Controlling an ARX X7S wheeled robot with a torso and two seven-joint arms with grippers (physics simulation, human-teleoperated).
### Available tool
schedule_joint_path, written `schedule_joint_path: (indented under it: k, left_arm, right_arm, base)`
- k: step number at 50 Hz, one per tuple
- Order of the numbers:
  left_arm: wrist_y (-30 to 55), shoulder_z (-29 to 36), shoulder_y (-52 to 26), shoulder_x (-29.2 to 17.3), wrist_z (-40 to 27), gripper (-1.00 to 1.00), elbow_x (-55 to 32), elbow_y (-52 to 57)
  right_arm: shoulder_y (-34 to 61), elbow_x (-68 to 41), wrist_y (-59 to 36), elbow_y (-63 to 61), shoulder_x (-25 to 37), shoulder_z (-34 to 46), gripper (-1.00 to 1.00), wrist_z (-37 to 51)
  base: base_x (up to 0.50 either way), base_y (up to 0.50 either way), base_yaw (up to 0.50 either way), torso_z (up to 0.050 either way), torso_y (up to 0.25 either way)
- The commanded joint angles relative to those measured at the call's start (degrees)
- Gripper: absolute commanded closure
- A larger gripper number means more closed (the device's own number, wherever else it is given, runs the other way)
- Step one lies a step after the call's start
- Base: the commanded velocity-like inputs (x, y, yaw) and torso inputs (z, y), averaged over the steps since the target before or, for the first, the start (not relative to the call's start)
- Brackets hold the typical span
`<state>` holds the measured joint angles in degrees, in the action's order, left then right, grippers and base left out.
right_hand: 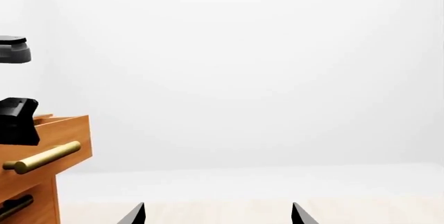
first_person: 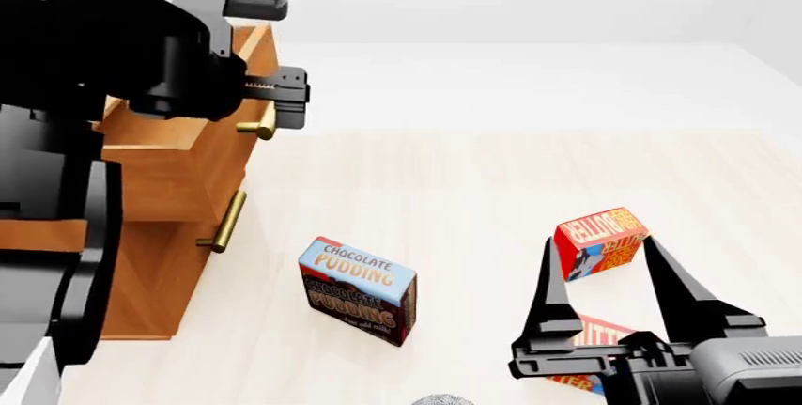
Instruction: Put the bowl in the top drawer of the cabinet.
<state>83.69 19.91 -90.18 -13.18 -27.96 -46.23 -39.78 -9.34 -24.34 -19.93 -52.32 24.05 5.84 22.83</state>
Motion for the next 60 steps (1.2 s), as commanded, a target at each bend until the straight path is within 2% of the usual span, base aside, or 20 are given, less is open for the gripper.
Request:
schedule_joint_path:
  k: [1, 27, 53, 60]
  left_arm:
    - [-1.44, 0.36, 2.29, -0.22, -0.04, -1.00, -0.67, 0.11]
    - [-2.51, -0.54, 5.47, 1.59, -0.61, -1.00, -3.10, 0.95]
    - [2.64, -7.41, 5.62, 8.74, -10.32, -1.00, -11.30, 7.29]
    - [4.11, -7.08, 6.64, 11.68, -13.86, -1.00, -14.11, 10.71]
  right_arm:
    - [-0.07, -0.05, 0.04, -0.24, 0.38, 0.21, -1.00, 0.55]
    - [0.07, -0.29, 0.46, -0.28, 1.00, 1.04, -1.00, 1.38]
    - [-1.10, -2.40, 1.40, -1.41, 2.53, -0.53, -1.00, 2.28]
    - [-1.76, -3.41, 2.41, -1.35, 3.04, -1.62, -1.00, 2.18]
  base:
    - [0.00, 0.00, 0.00, 0.000, 0.000]
    - [0.00, 0.00, 0.00, 0.000, 0.000]
    - [0.00, 0.00, 0.00, 0.000, 0.000]
    - [0.00, 0.00, 0.00, 0.000, 0.000]
